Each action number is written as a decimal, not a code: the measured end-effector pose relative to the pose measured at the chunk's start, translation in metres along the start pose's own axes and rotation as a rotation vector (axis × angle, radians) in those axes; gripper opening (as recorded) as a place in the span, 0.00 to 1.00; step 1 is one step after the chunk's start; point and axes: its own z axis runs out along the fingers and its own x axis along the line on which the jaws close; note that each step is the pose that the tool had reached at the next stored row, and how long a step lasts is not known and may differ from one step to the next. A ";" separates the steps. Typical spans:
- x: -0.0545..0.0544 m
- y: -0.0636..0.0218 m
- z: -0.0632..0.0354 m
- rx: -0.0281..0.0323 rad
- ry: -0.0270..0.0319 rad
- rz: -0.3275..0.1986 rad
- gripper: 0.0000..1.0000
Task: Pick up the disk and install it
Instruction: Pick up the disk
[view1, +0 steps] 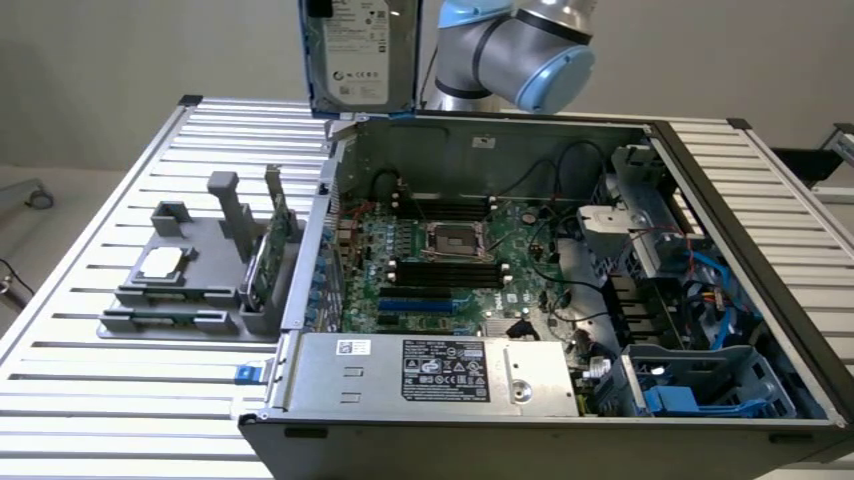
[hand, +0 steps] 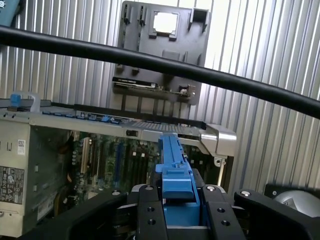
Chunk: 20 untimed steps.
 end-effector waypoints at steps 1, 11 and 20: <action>0.000 -0.0019 0.0000 0.0002 0.0000 -0.002 0.33; 0.003 -0.0198 -0.0002 0.0006 0.0015 -0.022 0.33; 0.004 -0.0346 -0.0005 0.0002 0.0085 -0.036 0.33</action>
